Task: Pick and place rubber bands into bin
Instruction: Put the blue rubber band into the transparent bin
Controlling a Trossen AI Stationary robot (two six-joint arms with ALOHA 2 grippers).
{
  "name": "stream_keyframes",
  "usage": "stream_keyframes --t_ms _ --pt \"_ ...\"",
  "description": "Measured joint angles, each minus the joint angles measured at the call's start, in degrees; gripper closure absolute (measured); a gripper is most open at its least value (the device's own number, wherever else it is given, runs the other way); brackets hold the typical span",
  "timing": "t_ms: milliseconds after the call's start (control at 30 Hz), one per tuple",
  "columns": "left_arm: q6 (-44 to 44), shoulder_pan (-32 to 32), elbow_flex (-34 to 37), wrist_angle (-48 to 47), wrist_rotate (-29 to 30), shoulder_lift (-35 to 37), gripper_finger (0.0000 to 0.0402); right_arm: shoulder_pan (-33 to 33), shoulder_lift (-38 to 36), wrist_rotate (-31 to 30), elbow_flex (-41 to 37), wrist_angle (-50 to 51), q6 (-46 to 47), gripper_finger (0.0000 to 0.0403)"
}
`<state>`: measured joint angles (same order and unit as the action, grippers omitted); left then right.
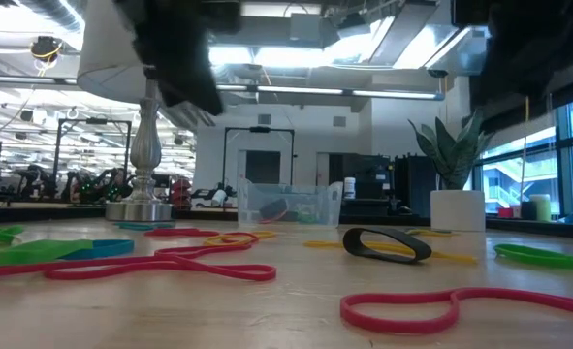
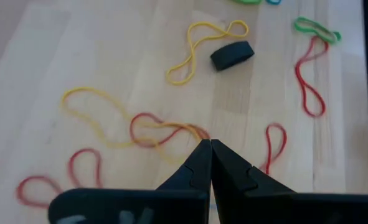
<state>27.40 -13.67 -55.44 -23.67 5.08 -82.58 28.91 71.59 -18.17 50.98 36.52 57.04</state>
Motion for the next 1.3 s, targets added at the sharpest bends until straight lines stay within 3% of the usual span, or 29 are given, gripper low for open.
stream_keyframes --t_ms 300,700,1067,1300 --pt "-3.35 0.74 10.69 -0.03 0.02 15.40 0.0400 2.88 4.46 6.16 8.81 15.91 17.85 0.0401" --pt "-9.40 1.22 18.72 -2.04 -1.54 28.64 0.0400 2.91 17.01 11.15 9.18 13.96 37.12 0.0401" --pt "-13.16 1.47 22.34 -2.61 -3.06 37.00 0.0400 3.26 22.37 16.44 9.13 10.08 44.79 0.0401" --pt "-13.13 1.22 22.34 -4.08 -3.10 39.72 0.0400 4.01 22.45 18.51 9.13 11.17 43.26 0.0393"
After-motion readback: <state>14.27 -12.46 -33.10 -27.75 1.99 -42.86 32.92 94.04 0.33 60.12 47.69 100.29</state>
